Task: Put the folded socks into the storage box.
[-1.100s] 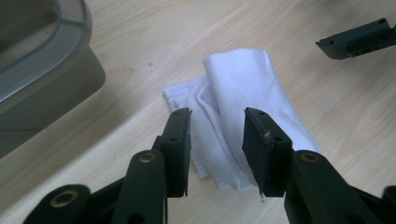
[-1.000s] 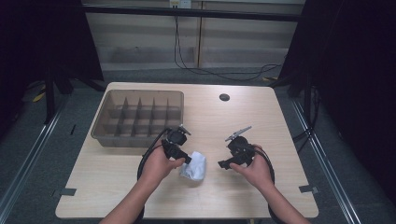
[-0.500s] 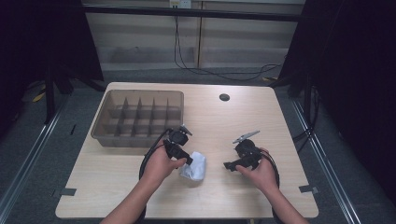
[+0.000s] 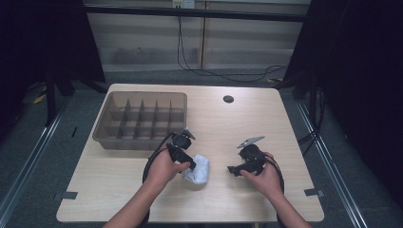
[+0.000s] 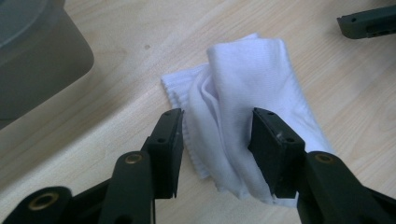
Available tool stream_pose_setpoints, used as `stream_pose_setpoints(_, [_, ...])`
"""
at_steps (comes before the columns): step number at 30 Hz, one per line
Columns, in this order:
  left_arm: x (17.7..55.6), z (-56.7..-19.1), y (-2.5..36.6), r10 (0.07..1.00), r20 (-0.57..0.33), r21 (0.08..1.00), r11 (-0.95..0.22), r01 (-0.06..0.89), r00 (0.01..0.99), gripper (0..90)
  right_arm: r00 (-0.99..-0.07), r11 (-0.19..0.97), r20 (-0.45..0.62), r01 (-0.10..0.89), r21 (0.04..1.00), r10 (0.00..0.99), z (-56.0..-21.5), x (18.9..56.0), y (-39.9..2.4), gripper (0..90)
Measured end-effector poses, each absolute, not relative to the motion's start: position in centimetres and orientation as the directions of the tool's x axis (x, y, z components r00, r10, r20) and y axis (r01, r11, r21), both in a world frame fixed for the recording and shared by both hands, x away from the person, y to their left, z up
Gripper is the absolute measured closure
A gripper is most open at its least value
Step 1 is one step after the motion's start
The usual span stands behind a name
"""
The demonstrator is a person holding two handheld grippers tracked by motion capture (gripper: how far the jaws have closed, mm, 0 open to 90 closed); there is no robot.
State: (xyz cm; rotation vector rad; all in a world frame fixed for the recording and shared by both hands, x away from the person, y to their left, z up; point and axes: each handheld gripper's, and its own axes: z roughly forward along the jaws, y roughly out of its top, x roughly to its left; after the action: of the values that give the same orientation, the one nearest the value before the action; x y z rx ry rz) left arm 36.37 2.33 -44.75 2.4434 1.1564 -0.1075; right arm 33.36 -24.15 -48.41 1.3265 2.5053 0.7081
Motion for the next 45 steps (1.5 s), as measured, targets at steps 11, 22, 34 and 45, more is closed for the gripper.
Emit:
stream_pose_setpoints(11, [36.5, -45.5, 2.1, 0.722, -0.255, 0.328, -0.562, 0.76, 0.643, 51.0, -0.582, 0.485, 0.005, 0.682, 0.547, 0.813, -48.8, 33.0, -24.3, 14.7])
stream_pose_setpoints(22, [36.5, -46.4, 1.8, 0.724, -0.275, 0.314, -0.555, 0.77, 0.633, 49.0, -0.577, 0.472, 0.001, 0.67, 0.572, 0.817, -49.0, 32.6, -24.4, 14.1])
stream_pose_setpoints(34, [36.6, -46.7, 2.1, 0.725, -0.304, 0.302, -0.541, 0.785, 0.617, 49.6, -0.577, 0.461, 0.007, 0.661, 0.592, 0.817, -49.2, 32.4, -24.6, 14.0])
stream_pose_setpoints(45, [36.4, -46.6, 1.8, 0.711, -0.326, 0.308, -0.543, 0.782, 0.622, 62.8, -0.576, 0.459, 0.002, 0.654, 0.601, 0.817, -49.3, 32.3, -24.6, 13.7])
